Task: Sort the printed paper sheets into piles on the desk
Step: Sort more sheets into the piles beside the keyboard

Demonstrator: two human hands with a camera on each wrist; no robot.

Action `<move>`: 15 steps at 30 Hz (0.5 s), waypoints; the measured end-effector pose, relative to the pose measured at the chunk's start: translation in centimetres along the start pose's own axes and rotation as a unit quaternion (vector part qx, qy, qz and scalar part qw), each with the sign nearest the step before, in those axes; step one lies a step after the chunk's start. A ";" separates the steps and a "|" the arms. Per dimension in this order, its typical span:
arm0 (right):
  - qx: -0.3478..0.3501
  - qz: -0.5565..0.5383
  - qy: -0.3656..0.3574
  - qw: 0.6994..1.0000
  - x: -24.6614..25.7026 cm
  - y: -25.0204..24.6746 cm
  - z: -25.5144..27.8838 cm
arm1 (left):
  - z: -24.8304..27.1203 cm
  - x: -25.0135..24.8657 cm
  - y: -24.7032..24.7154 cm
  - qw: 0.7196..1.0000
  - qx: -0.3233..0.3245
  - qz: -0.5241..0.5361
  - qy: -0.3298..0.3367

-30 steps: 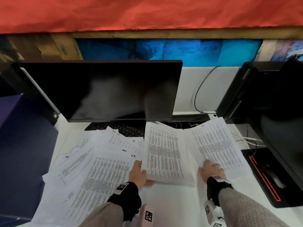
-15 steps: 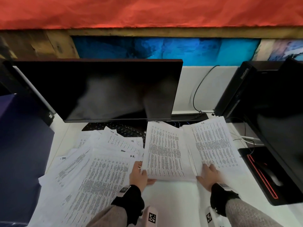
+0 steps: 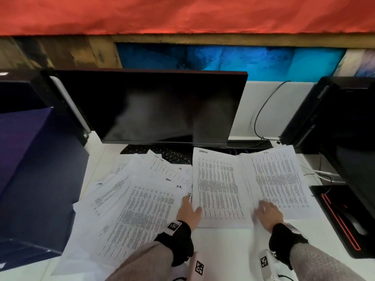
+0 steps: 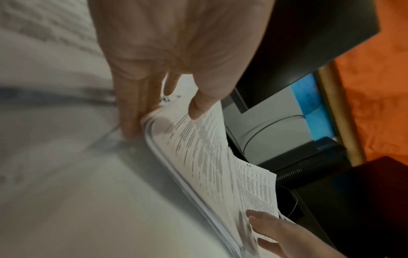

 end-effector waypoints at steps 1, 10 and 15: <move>-0.013 -0.004 0.011 1.000 0.2 -0.2 0.3 | 0.2 -0.4 -0.9 0.999 -0.013 -0.024 0.021; -0.082 -0.101 -0.216 0.968 13.0 2.0 9.8 | 1.4 5.8 -14.5 0.971 -0.191 -0.141 0.020; 0.108 -0.118 -0.209 0.965 16.9 9.8 14.6 | 3.7 12.2 -19.7 0.951 -0.208 -0.184 -0.138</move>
Point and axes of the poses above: each hand's wrist, its own z-axis away from the middle knuckle, its own y-axis out of the palm, x = y × z, the point moved 8 cm from there along -z, towards the middle knuckle, and after that the axes turned 8 degrees about y, right-handed, at the moved point
